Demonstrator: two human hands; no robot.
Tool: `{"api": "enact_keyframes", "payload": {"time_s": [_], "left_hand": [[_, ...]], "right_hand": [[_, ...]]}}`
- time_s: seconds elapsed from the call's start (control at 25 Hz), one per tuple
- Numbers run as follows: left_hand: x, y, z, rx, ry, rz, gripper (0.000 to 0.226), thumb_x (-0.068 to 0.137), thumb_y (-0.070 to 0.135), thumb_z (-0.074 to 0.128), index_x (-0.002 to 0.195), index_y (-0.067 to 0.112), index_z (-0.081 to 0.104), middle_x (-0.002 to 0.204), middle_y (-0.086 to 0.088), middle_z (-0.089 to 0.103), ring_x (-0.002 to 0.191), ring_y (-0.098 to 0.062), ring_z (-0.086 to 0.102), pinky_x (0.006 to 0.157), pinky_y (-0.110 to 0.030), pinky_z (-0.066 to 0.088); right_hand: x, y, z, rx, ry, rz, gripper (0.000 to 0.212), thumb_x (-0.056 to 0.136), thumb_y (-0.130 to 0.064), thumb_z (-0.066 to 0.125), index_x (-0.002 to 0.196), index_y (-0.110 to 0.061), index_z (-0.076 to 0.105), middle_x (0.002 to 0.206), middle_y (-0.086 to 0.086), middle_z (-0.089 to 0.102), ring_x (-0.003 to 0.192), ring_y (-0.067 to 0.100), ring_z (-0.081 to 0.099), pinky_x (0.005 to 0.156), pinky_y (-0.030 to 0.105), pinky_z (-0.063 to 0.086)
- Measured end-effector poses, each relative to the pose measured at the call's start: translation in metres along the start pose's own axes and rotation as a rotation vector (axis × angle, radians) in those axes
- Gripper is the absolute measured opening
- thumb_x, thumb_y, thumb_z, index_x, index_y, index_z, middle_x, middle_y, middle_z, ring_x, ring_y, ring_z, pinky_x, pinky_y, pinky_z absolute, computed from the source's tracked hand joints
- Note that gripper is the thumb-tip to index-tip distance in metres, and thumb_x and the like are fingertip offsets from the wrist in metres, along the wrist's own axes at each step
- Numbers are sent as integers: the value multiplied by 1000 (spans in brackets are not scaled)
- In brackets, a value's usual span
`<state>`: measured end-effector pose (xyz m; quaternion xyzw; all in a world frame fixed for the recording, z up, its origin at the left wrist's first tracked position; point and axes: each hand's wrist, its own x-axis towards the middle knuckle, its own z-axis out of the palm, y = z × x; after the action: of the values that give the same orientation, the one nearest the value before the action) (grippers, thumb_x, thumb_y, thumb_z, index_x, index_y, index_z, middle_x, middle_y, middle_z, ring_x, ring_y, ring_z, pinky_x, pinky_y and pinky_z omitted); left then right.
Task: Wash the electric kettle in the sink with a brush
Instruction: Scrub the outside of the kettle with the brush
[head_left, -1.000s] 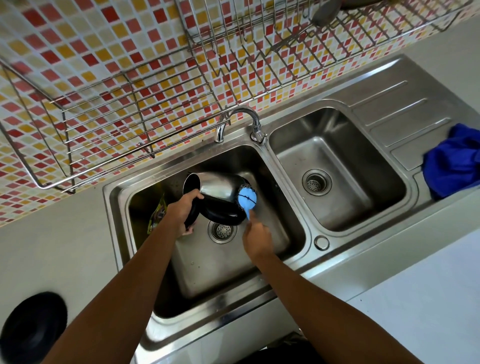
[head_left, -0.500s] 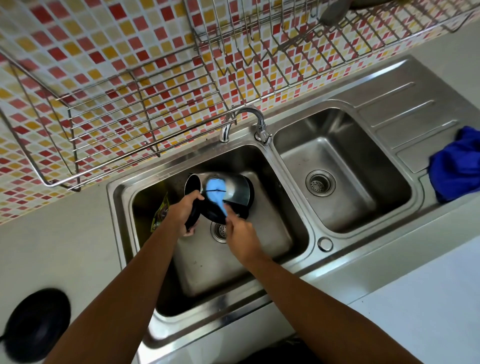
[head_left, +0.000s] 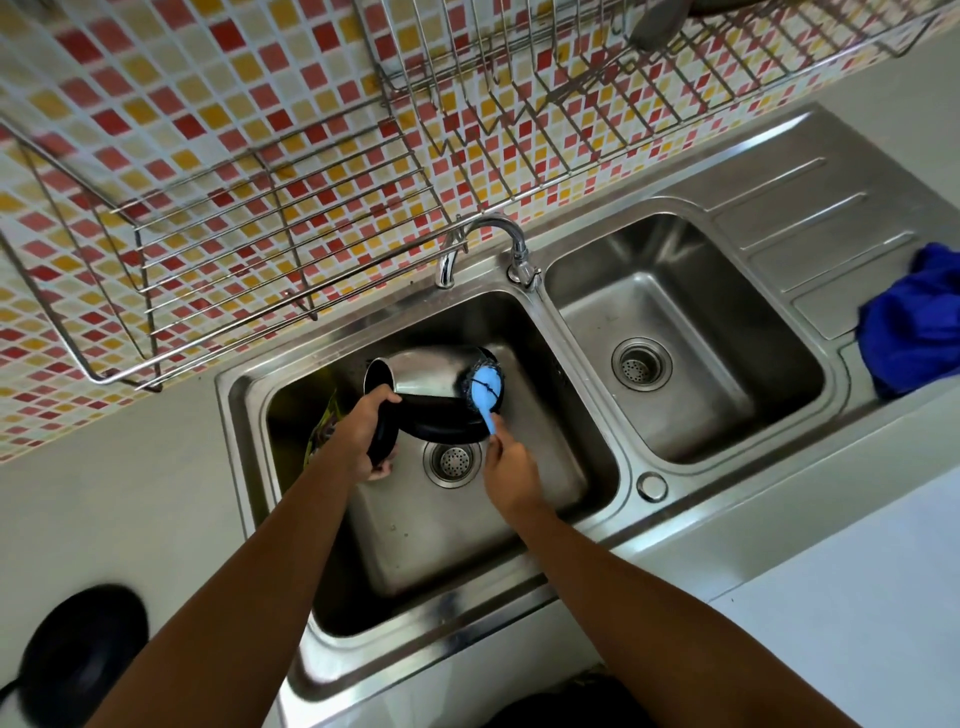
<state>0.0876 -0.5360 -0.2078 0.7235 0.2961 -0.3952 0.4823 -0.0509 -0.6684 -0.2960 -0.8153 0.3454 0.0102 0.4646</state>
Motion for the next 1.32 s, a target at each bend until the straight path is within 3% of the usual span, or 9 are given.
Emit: {"api": "enact_keyframes", "payload": {"time_s": [0.24,0.36,0.48,0.56,0.72,0.92,1.12,1.24,1.32], "left_hand": [[0,-6,-4,-8,-2,-5,50,74,45,68,109,11,57,79,-9,55,64,-18,53,53,-25,38],[-1,-8,1,2,-25,3,47,75,43,68,107,11,55,77,-10,54,62,-18,51,52,-24,38],[-2,-7,6,2,-15,7,46,73,44,68,102,11,57,70,-9,53,57,-18,49,52,-23,37],[-1,-9,5,18,20,31,44,74,44,68,101,10,59,68,-8,53,57,-18,49,53,-23,37],[-1,-16,10,36,19,83,47,72,43,71,103,9,60,68,-8,54,57,-18,50,51,-23,36],[-7,-17,10,39,74,109,37,76,41,70,93,9,62,68,-9,56,58,-19,50,55,-26,38],[-3,-27,4,57,75,126,46,75,41,71,100,3,63,69,-15,59,51,-21,50,49,-26,38],[1,-26,1,34,91,115,48,74,41,71,100,2,64,65,-15,59,48,-22,50,47,-26,39],[2,-24,-3,23,89,109,46,74,41,70,99,3,63,64,-13,59,49,-21,51,48,-26,40]], "right_hand": [[-6,-1,-2,88,-117,-139,44,102,-27,42,146,-25,44,94,16,69,81,31,65,74,35,54],[12,18,-10,92,-73,75,44,102,-29,40,146,-25,44,85,7,60,75,26,58,76,51,56],[-2,-7,-6,111,-93,-151,44,100,-29,41,144,-25,47,104,13,70,87,32,67,78,44,56],[-7,-12,-7,57,-120,-260,44,101,-28,42,145,-27,46,104,16,70,87,30,67,77,38,55],[15,3,-21,-97,-54,47,46,102,-24,35,149,-28,38,105,19,67,99,39,62,81,39,49],[-8,-28,-12,-117,-153,-335,48,101,-24,39,148,-32,39,89,20,66,80,35,63,73,41,51],[11,16,-37,-110,-99,-15,46,103,-25,36,148,-31,39,98,21,68,92,38,64,75,38,49],[-14,0,-21,-14,-156,-216,45,103,-24,41,147,-28,42,89,19,67,78,32,65,67,32,46],[-17,8,-15,-43,-146,-226,44,103,-24,42,147,-25,43,87,20,67,77,34,64,67,34,47]]}}
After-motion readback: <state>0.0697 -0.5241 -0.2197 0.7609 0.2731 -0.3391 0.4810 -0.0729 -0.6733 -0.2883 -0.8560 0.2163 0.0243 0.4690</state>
